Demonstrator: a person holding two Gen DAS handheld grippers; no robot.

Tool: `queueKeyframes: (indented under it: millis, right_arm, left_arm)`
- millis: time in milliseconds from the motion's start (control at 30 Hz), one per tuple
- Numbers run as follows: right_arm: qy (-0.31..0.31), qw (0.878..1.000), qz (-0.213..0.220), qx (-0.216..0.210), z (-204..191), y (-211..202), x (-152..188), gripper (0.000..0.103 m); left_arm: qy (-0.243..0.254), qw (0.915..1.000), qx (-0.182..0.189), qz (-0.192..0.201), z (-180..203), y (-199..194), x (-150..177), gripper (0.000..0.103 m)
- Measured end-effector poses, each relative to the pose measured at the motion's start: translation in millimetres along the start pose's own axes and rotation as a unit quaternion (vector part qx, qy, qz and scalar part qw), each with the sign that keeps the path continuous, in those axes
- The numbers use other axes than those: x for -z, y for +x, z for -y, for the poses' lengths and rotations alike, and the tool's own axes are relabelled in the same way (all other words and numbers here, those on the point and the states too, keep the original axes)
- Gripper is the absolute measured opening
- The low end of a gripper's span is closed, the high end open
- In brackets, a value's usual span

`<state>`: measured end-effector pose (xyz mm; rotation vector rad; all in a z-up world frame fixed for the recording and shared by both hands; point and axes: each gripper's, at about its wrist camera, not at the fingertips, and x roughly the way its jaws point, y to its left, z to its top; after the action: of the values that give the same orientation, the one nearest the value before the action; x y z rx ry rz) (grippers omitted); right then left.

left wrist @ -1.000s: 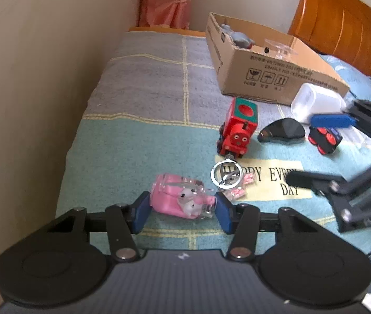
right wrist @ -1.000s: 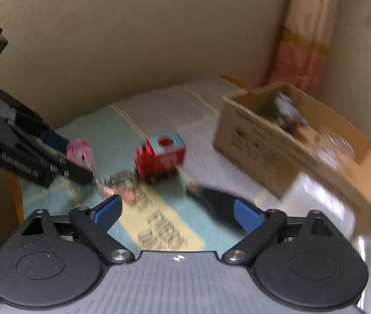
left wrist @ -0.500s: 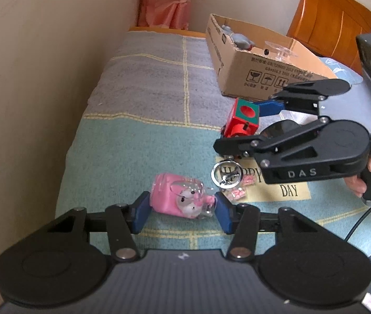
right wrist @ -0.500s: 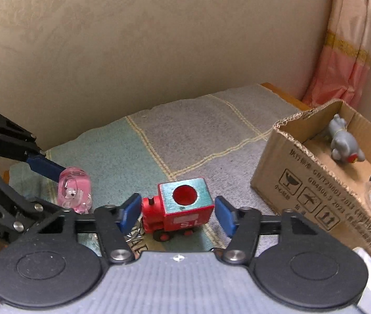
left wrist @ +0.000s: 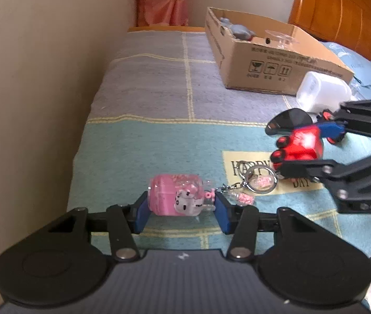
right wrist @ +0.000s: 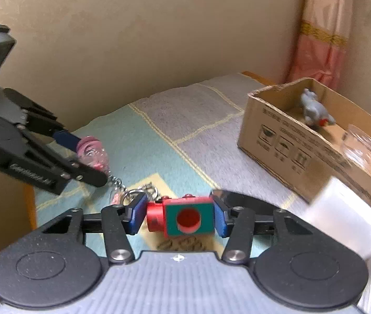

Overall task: Organize rigid objects
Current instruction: 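Close the right tool on the red S.L train toy, then carry both toys to the box and open the left tool over it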

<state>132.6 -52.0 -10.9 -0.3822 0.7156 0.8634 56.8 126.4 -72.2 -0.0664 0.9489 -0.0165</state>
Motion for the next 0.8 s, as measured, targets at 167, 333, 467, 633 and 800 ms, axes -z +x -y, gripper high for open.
queueKeyframes:
  millis: [167,333,467,633,800]
  right_arm:
    - [0.014,1.0,-0.008,0.026,-1.9,-16.9,14.1,0.055]
    - [0.045,0.998,-0.016,0.046,7.4,-37.8,32.7,0.055]
    - [0.054,0.997,-0.028,0.052,11.2,-46.9,41.2,0.056]
    - [0.063,0.996,-0.039,0.054,12.9,-45.8,48.7,0.056]
    - [0.064,0.995,-0.046,0.055,12.9,-36.2,51.3,0.057]
  left_arm:
    - [0.015,0.9997,-0.019,-0.001,5.6,3.0,-3.2,0.05]
    - [0.009,0.9999,-0.008,-0.001,3.0,0.7,-8.2,0.05]
    - [0.034,0.9993,0.003,0.011,14.3,-5.6,-15.7,0.05]
    - [0.05,0.9985,0.014,0.015,23.5,-6.7,-22.1,0.05]
    - [0.059,0.9979,0.024,0.014,27.4,-8.0,-26.5,0.05]
